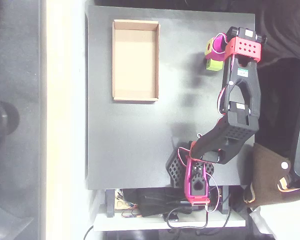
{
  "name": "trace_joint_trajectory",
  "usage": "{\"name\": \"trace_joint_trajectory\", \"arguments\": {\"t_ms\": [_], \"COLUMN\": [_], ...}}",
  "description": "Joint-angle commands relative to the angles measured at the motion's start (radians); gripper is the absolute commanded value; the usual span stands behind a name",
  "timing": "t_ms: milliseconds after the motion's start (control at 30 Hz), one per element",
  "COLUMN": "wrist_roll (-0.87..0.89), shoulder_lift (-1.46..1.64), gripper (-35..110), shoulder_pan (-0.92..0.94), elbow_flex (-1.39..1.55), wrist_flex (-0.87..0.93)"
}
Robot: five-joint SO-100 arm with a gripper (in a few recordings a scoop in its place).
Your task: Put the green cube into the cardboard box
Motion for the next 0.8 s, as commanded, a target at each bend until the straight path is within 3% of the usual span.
{"name": "trace_joint_trajectory", "arguments": {"t_ms": [0, 767], "wrist_roll": [0.005, 0.005], "shoulder_lift": [0.118, 0.63], "gripper": [2, 2], "shoulder_pan": [0.009, -0.006], "elbow_flex": [-0.026, -0.026], "wrist_flex": [0.021, 0.021]}}
